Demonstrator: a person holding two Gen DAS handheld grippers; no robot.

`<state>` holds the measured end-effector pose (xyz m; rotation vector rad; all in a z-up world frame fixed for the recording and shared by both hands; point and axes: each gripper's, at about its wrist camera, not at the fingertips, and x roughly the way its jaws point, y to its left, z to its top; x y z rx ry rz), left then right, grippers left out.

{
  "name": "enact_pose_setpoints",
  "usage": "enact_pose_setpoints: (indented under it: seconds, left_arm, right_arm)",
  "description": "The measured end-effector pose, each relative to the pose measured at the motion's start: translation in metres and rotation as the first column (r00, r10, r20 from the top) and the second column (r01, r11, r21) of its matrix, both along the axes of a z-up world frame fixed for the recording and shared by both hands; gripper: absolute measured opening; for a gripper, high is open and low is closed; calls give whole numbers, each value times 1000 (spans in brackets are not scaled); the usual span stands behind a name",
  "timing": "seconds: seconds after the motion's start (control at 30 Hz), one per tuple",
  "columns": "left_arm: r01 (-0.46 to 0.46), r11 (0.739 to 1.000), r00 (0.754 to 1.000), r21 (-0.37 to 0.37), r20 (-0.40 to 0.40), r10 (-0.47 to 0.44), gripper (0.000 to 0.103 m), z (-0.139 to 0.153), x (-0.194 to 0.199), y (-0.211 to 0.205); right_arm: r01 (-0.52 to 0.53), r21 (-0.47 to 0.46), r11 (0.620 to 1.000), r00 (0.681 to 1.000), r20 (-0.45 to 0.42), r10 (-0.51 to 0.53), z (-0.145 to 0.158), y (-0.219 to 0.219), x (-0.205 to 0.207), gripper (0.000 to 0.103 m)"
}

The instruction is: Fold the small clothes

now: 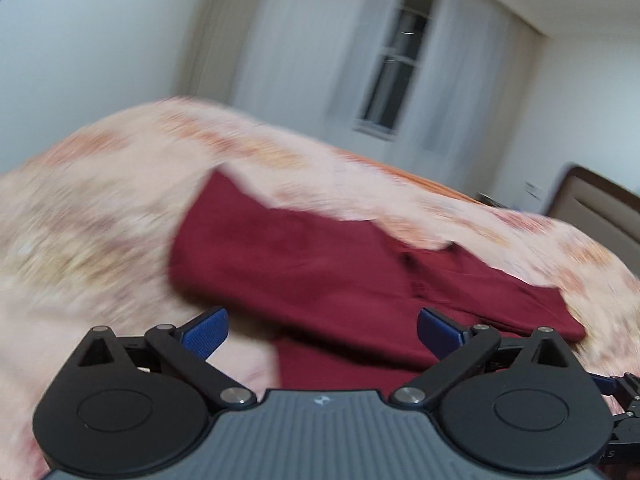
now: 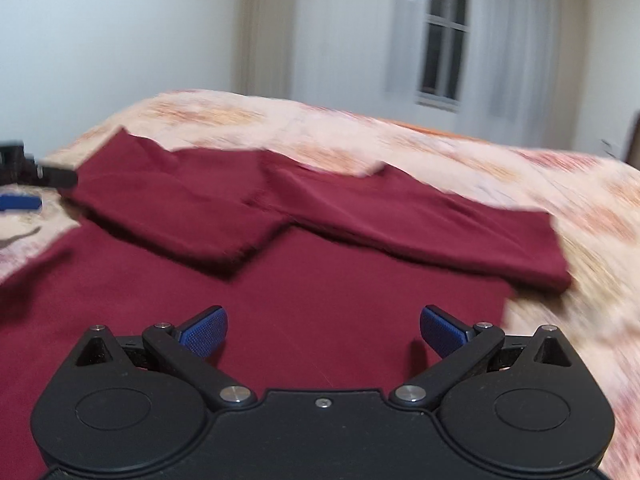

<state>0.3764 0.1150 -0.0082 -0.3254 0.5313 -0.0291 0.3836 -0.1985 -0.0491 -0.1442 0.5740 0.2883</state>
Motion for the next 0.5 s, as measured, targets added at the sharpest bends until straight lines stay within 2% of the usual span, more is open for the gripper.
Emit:
enact_pose_setpoints:
  seconds: [0.07,0.13,0.2,0.27,0.3,0.37,0.4,0.5]
  left_arm:
    - [-54,998,998,-26,-34,53,103,-5,-1,19]
    - [-98,995,994,-37,-47,96,103,-8,0,37]
    - [-125,991,991,-41,-54,123,103,-7,7,55]
    - [-135,990,990,-35,-46,133,103,-4,19,70]
    - [-134,991,990,-25,-38,133,103,-2,26,75]
    - [-144,990,989,0,-37,144,103,1,44,83]
    - [-151,988,988,9,-39,152,103,2,52,85]
    - [-165,986,986,5,-38,165,103,6,67,90]
  right_arm:
    - [-44,46,998,999,-1,44,3,8,14,102]
    - [-89,136,987,995,-25,93,4,10,28,102]
    - [-114,281,953,986,-87,143,3,6,48,102]
    - [-71,387,919,982,-135,132,0,3,67,98]
    - [-42,407,912,981,-154,114,-1,4,75,93]
    - [1,410,912,980,-184,82,-4,12,86,66]
    - [22,396,918,978,-199,62,-5,17,88,61]
    - [46,356,933,981,-193,25,-6,29,88,36]
